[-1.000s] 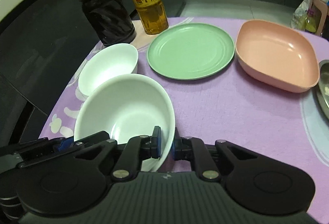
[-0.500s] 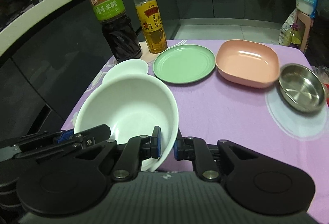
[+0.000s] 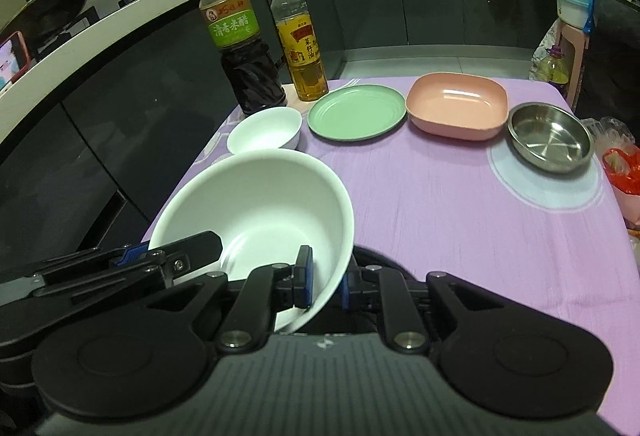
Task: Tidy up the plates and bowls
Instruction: 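Carry the large white bowl with both grippers and lower it into the black bowl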
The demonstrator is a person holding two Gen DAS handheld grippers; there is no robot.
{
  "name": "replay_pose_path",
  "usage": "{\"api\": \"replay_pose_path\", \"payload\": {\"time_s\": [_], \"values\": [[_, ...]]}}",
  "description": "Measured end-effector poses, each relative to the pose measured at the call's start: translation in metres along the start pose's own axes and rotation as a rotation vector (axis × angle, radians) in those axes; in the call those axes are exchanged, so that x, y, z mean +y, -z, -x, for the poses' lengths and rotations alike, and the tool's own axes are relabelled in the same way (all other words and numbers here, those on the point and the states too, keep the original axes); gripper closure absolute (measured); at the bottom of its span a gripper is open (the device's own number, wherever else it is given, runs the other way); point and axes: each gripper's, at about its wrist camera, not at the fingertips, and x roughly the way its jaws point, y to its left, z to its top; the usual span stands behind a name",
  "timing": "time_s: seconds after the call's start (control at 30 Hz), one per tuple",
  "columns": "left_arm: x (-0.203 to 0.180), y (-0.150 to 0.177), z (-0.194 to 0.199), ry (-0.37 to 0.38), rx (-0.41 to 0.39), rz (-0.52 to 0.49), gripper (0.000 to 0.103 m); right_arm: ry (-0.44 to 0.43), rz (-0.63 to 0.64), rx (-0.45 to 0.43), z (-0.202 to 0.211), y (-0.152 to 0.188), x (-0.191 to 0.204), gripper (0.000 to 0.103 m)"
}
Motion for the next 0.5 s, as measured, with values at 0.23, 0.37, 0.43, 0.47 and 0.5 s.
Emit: {"api": "replay_pose_path", "payload": {"time_s": [0.23,0.37,0.43,0.47,0.5], "values": [[-0.006,0.017,0.007,0.009,0.026,-0.028,0.089,-0.012,-0.03,0.016,0.008,0.02,-0.006,0.086],[-0.009,0.024,0.004,0.007,0.051,-0.042,0.089,-0.017,-0.053,0.035,0.006,0.03,-0.012,0.086],[-0.011,0.027,0.002,0.004,0.062,-0.051,0.089,-0.018,-0.063,0.044,0.004,0.034,-0.014,0.086],[-0.011,0.028,0.001,0.003,0.067,-0.055,0.089,-0.019,-0.066,0.046,0.004,0.036,-0.015,0.086],[-0.012,0.029,0.0,0.003,0.074,-0.06,0.089,-0.019,-0.069,0.05,0.003,0.038,-0.016,0.086]]}}
